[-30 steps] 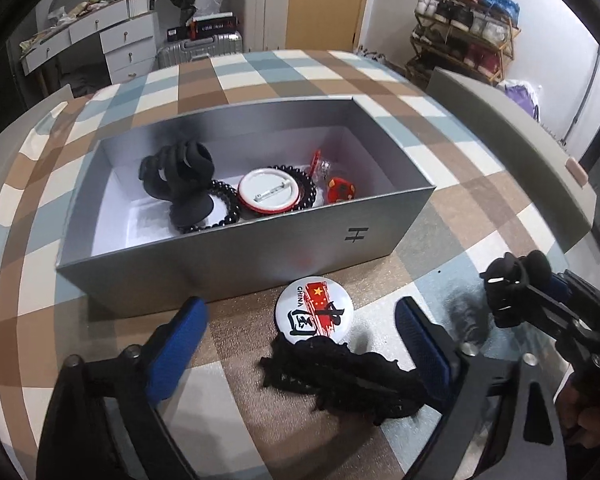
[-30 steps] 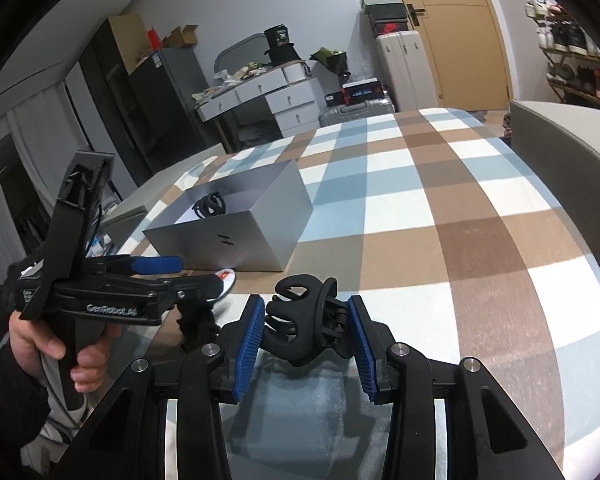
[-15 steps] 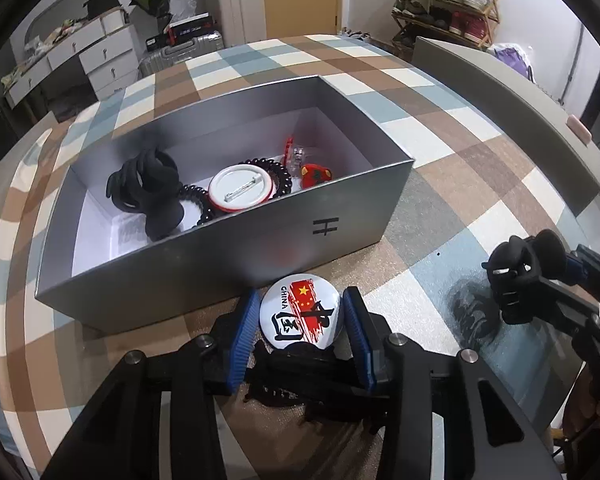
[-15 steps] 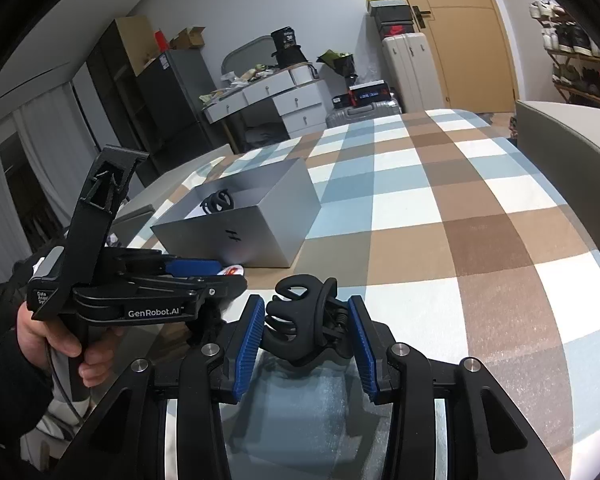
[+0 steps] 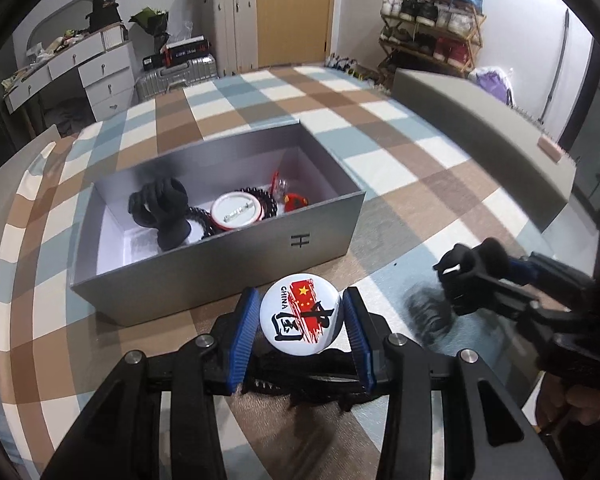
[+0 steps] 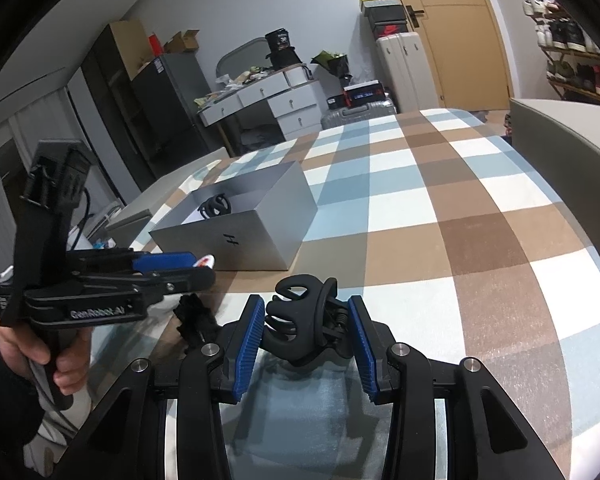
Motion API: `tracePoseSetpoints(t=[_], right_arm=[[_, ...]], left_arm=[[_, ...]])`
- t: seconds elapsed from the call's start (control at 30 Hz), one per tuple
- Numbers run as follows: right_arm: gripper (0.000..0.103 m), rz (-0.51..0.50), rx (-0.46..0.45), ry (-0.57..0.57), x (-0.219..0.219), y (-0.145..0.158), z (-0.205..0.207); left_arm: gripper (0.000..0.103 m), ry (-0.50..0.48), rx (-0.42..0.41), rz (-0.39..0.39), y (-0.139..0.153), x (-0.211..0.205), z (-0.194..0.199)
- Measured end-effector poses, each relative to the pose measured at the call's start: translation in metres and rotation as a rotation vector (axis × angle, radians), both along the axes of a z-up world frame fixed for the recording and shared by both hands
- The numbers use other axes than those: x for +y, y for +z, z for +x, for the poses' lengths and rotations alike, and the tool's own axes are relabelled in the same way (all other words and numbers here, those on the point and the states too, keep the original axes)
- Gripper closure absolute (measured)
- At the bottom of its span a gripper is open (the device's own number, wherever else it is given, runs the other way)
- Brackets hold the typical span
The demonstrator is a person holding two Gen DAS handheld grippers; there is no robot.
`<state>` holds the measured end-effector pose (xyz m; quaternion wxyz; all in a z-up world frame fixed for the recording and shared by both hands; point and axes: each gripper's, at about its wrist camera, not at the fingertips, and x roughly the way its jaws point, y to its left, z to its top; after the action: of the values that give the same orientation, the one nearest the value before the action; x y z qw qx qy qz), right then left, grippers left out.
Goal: Organize jewelry
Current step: 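Carry the claw clip and flag badge over the box with both grippers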
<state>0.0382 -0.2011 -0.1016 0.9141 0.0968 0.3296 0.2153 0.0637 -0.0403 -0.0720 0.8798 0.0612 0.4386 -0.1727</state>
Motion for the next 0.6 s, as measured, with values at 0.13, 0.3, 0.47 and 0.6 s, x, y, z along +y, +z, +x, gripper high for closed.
tracePoseSetpoints(t=[0.13, 0.3, 0.47, 0.6], right_arm=[[0.062, -0.014, -0.009, 0.011, 0.006, 0.006, -0.001], [0.062, 0.005, -0.016, 0.031, 0.014, 0.017, 0.001], [0.062, 0.012, -0.035, 0.06, 0.026, 0.031, 0.007], [0.062, 0.019, -0.062, 0.092, 0.038, 0.045, 0.015]], left_arm=[[0.066, 0.003, -0.029, -0.027, 0.012, 0.006, -0.006], [0.066, 0.019, -0.079, -0.062, 0.03, 0.018, -0.014], [0.066, 0.054, -0.127, -0.096, 0.044, 0.036, -0.016], [0.066, 0.081, -0.153, -0.12, 0.05, 0.05, -0.014]])
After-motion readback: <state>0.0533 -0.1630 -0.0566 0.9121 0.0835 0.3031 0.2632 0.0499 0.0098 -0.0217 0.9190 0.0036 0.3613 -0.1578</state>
